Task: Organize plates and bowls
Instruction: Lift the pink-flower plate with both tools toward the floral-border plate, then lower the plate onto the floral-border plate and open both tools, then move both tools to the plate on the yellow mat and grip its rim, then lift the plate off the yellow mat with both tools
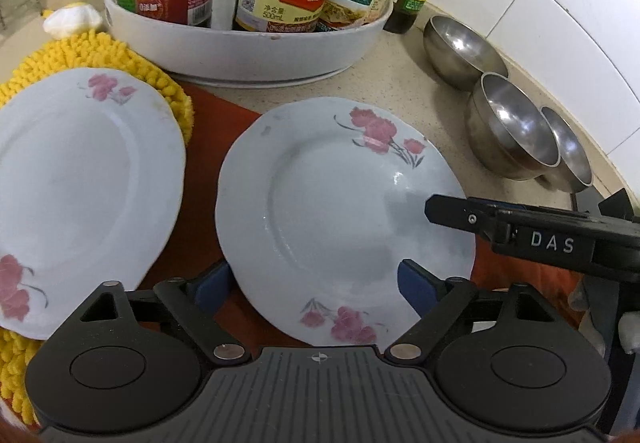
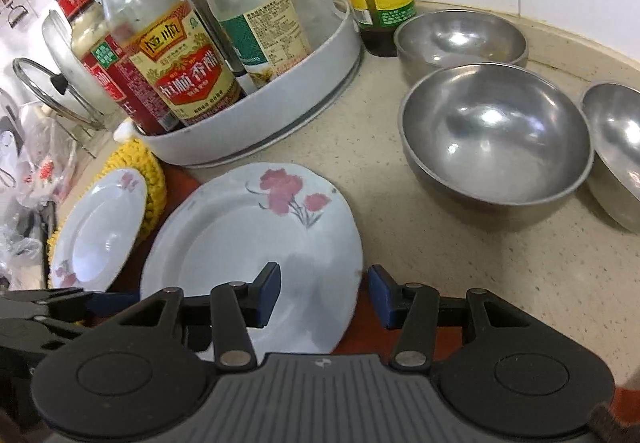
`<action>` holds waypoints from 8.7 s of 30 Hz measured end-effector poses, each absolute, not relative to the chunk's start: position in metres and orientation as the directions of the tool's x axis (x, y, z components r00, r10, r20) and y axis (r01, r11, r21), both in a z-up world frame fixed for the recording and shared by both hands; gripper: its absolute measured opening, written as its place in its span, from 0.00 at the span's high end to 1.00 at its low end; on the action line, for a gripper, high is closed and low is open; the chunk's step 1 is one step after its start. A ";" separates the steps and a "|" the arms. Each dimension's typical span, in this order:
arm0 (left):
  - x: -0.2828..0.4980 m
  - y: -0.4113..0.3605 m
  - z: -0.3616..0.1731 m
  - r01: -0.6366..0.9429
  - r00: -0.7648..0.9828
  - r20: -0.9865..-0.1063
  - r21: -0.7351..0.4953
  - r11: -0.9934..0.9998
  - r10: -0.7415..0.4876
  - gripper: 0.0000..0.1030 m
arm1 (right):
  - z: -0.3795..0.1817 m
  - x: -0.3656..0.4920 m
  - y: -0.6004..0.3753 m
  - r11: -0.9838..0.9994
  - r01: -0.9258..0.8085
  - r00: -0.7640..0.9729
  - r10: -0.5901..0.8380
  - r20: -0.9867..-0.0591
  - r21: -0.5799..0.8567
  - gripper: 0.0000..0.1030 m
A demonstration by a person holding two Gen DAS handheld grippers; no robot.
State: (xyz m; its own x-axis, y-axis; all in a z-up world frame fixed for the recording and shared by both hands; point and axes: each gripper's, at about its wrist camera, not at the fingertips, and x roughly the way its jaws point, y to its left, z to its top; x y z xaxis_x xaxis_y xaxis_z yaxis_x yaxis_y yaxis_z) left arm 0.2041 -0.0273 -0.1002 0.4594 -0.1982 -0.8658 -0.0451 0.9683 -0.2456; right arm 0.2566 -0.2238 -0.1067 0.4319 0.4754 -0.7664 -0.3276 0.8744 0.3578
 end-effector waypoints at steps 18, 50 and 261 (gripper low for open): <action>0.213 -0.025 -0.104 -0.016 0.467 -0.856 -0.259 0.966 -0.222 0.01 | -0.107 0.260 -0.230 0.843 -0.334 0.368 0.529 -0.765 0.422 0.55; 0.223 -0.025 -0.107 0.003 0.497 -0.850 -0.199 0.980 -0.174 0.01 | -0.107 0.261 -0.229 0.857 -0.358 0.378 0.497 -0.781 0.372 0.59; 0.195 0.153 -0.092 0.113 0.491 -0.858 -0.105 0.988 -0.148 0.01 | -0.099 0.217 -0.045 0.865 -0.210 0.347 0.501 -0.792 0.455 0.59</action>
State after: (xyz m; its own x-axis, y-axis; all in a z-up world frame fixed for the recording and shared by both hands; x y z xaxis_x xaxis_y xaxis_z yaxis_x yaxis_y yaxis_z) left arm 0.1951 0.1528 -0.0922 0.4912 -0.1475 -0.8585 0.1131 0.9880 -0.1051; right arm 0.2170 -0.0448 -0.0992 0.3473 0.5014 -0.7925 -0.2104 0.8652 0.4552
